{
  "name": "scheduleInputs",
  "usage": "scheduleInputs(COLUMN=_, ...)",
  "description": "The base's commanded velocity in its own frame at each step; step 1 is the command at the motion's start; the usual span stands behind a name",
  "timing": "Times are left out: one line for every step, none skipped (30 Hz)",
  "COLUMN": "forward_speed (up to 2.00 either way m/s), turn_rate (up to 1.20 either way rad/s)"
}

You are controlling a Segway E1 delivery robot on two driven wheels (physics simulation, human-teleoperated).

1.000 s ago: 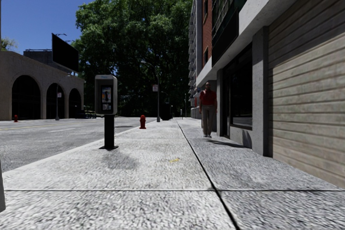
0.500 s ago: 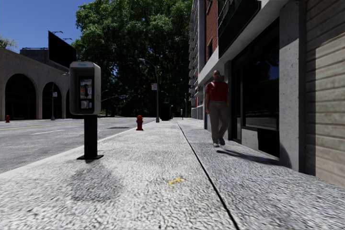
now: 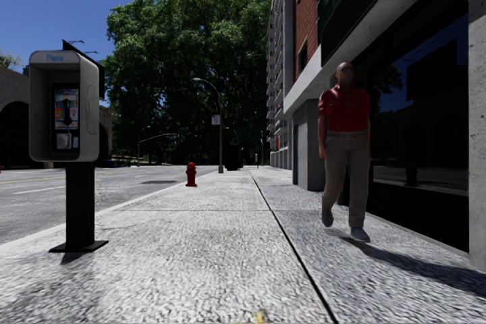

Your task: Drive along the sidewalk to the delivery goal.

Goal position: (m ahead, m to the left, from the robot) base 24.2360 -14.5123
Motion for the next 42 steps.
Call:
scheduleInputs(forward_speed=2.00, turn_rate=0.00)
scheduleInputs(forward_speed=2.00, turn_rate=0.00)
scheduleInputs(forward_speed=2.00, turn_rate=0.00)
scheduleInputs(forward_speed=2.00, turn_rate=0.00)
scheduleInputs(forward_speed=2.00, turn_rate=0.00)
scheduleInputs(forward_speed=2.00, turn_rate=0.00)
scheduleInputs(forward_speed=2.00, turn_rate=0.00)
scheduleInputs(forward_speed=2.00, turn_rate=0.00)
scheduleInputs(forward_speed=2.00, turn_rate=0.00)
scheduleInputs(forward_speed=2.00, turn_rate=0.00)
scheduleInputs(forward_speed=2.00, turn_rate=0.00)
scheduleInputs(forward_speed=2.00, turn_rate=0.00)
scheduleInputs(forward_speed=2.00, turn_rate=0.00)
scheduleInputs(forward_speed=2.00, turn_rate=0.00)
scheduleInputs(forward_speed=2.00, turn_rate=0.00)
scheduleInputs(forward_speed=2.00, turn_rate=0.00)
scheduleInputs(forward_speed=2.00, turn_rate=0.00)
scheduleInputs(forward_speed=2.00, turn_rate=0.00)
scheduleInputs(forward_speed=2.00, turn_rate=0.00)
scheduleInputs(forward_speed=2.00, turn_rate=0.00)
scheduleInputs(forward_speed=2.00, turn_rate=0.00)
scheduleInputs(forward_speed=2.00, turn_rate=0.00)
scheduleInputs(forward_speed=2.00, turn_rate=0.00)
scheduleInputs(forward_speed=2.00, turn_rate=0.00)
scheduleInputs(forward_speed=2.00, turn_rate=0.00)
scheduleInputs(forward_speed=2.00, turn_rate=0.00)
scheduleInputs(forward_speed=2.00, turn_rate=0.00)
scheduleInputs(forward_speed=2.00, turn_rate=0.00)
scheduleInputs(forward_speed=2.00, turn_rate=0.00)
scheduleInputs(forward_speed=2.00, turn_rate=0.00)
scheduleInputs(forward_speed=2.00, turn_rate=0.00)
scheduleInputs(forward_speed=2.00, turn_rate=0.00)
scheduleInputs(forward_speed=2.00, turn_rate=0.00)
scheduleInputs(forward_speed=2.00, turn_rate=0.00)
scheduleInputs(forward_speed=2.00, turn_rate=0.00)
scheduleInputs(forward_speed=2.00, turn_rate=0.00)
scheduleInputs(forward_speed=2.00, turn_rate=0.00)
scheduleInputs(forward_speed=2.00, turn_rate=0.00)
scheduleInputs(forward_speed=2.00, turn_rate=0.00)
scheduleInputs(forward_speed=2.00, turn_rate=0.00)
scheduleInputs(forward_speed=2.00, turn_rate=0.00)
scheduleInputs(forward_speed=2.00, turn_rate=0.00)
